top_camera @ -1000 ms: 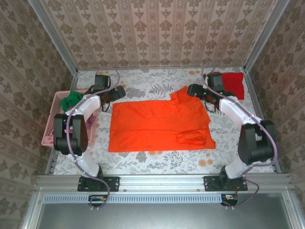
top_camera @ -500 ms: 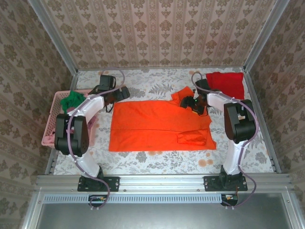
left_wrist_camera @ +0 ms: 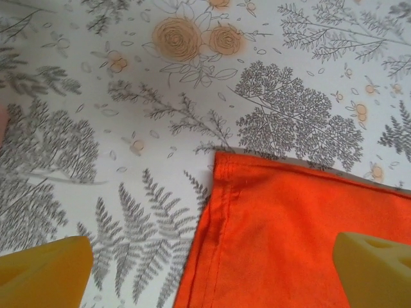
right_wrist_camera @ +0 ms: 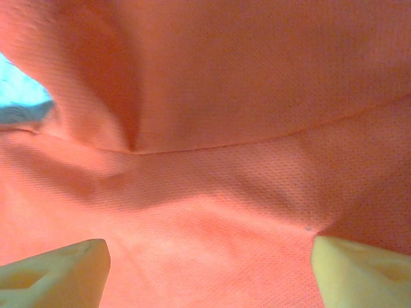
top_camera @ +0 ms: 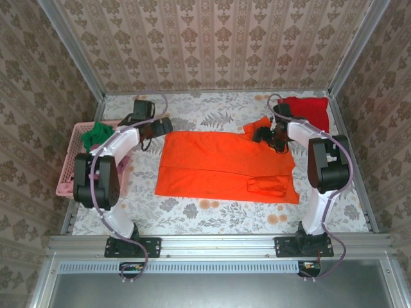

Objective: Fold and stack the t-shirts

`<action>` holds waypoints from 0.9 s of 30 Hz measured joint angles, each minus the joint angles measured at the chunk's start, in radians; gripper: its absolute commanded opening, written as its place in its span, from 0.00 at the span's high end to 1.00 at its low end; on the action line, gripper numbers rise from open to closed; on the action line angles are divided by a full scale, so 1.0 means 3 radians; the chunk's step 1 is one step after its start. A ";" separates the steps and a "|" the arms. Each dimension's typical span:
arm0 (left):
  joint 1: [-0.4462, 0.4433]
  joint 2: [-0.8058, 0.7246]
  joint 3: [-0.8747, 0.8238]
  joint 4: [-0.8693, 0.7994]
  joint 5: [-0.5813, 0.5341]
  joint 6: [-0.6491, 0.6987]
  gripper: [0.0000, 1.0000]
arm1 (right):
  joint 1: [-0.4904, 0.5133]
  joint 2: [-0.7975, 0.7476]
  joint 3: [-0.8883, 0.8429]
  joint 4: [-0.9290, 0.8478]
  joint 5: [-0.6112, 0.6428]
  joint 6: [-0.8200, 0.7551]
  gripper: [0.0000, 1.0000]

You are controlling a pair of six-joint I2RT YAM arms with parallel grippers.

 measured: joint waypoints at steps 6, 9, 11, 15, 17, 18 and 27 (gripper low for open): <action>-0.0106 0.0654 0.0768 -0.0381 -0.0172 -0.0092 0.36 | 0.0004 -0.0323 -0.0081 0.0244 -0.0009 0.0006 0.17; -0.0131 0.0936 0.1105 -0.0624 -0.0257 -0.0187 0.44 | 0.0009 -0.0395 -0.0139 0.0323 -0.0014 0.0010 0.17; -0.0136 0.1108 0.1303 -0.0763 -0.0308 -0.0251 0.48 | 0.0010 -0.0408 -0.0173 0.0360 -0.0014 0.0010 0.18; -0.0136 0.1359 0.1549 -0.0973 -0.0346 -0.0357 0.53 | 0.0010 -0.0409 -0.0231 0.0409 -0.0014 0.0011 0.18; -0.0135 0.1452 0.1629 -0.1057 -0.0347 -0.0390 0.54 | 0.0013 -0.0409 -0.0261 0.0443 -0.0017 0.0024 0.18; -0.0136 0.1493 0.1659 -0.1092 -0.0346 -0.0406 0.54 | 0.0017 -0.0409 -0.0268 0.0455 -0.0017 0.0027 0.18; -0.0153 0.1706 0.1822 -0.1268 -0.0303 -0.0497 0.62 | 0.0078 -0.0409 -0.0272 0.0465 -0.0031 0.0041 0.18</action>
